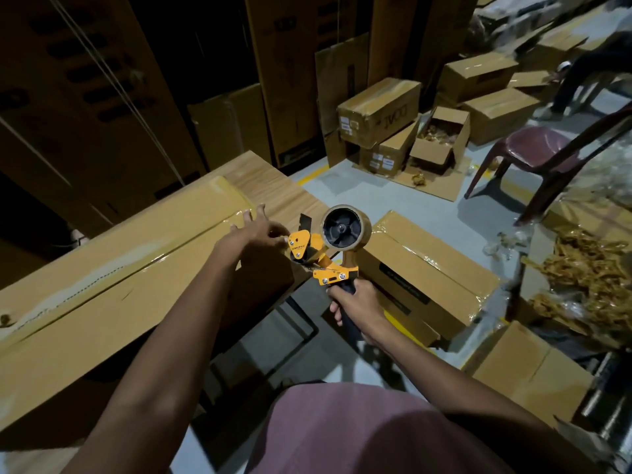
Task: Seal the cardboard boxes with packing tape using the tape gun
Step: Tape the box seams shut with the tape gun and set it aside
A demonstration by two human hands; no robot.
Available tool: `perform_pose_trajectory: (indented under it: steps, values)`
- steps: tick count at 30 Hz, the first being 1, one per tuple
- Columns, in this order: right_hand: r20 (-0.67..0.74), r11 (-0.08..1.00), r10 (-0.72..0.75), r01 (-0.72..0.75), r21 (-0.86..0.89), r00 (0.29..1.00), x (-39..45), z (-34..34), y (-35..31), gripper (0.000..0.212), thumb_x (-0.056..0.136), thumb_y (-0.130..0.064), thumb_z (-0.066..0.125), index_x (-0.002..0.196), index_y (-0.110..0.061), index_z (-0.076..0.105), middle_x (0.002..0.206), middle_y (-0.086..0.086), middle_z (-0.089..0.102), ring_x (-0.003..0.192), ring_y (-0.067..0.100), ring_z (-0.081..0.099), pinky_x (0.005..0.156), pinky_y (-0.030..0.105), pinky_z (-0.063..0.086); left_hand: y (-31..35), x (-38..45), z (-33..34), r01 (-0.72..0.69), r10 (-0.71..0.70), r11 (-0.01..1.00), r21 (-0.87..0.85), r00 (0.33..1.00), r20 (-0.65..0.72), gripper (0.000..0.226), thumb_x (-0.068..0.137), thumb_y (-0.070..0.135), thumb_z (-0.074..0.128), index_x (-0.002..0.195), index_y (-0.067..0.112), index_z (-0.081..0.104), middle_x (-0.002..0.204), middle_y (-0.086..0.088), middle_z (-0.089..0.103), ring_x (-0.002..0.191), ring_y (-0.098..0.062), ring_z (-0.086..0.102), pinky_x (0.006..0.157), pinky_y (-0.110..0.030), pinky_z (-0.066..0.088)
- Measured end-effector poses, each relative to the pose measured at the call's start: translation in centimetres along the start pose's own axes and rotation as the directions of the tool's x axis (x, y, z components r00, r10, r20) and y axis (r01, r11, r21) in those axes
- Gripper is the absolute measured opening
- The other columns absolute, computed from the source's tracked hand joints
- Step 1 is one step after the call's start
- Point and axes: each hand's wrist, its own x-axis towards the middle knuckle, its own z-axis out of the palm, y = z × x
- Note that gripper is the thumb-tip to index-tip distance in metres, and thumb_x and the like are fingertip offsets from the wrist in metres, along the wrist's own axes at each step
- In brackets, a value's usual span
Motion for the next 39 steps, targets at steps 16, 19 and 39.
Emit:
perform_pose_trajectory:
  steps: [16,19,39]
  values:
    - [-0.015,0.98,-0.048,0.044,-0.195,0.999,1.7,0.3,0.8,0.024,0.09,-0.016,0.071,0.098,0.005,0.064,0.064,0.01,0.066,0.047,0.016,0.057,0.044,0.027,0.047,2.7,1.5,-2.8,0.134,-0.109,0.987,-0.084,0.962,0.25,0.024,0.095,-0.009,0.049,0.099,0.007,0.067,0.088,-0.014,0.06,0.069,-0.022,0.05,0.056,-0.032,0.038]
    - [-0.047,0.97,-0.072,0.059,-0.234,0.996,1.7,0.6,0.9,0.023,0.087,-0.015,0.072,0.092,0.006,0.064,0.06,0.01,0.065,0.044,0.016,0.055,0.043,0.027,0.046,2.8,1.1,-2.7,0.098,-0.078,0.992,-0.082,0.973,0.215,0.021,0.092,-0.01,0.052,0.091,0.004,0.067,0.085,-0.015,0.058,0.068,-0.024,0.05,0.053,-0.031,0.037]
    - [-0.193,0.872,-0.112,0.003,-0.489,0.975,1.5,0.7,3.1,0.045,0.07,-0.051,0.07,0.069,-0.008,0.062,0.065,0.008,0.068,0.063,0.034,0.065,0.059,0.044,0.056,2.0,1.9,-0.3,0.045,-0.045,0.995,-0.087,0.999,0.005,0.004,0.083,0.012,0.081,0.081,0.014,0.078,0.106,-0.017,0.071,0.128,-0.042,0.052,0.11,-0.076,0.003]
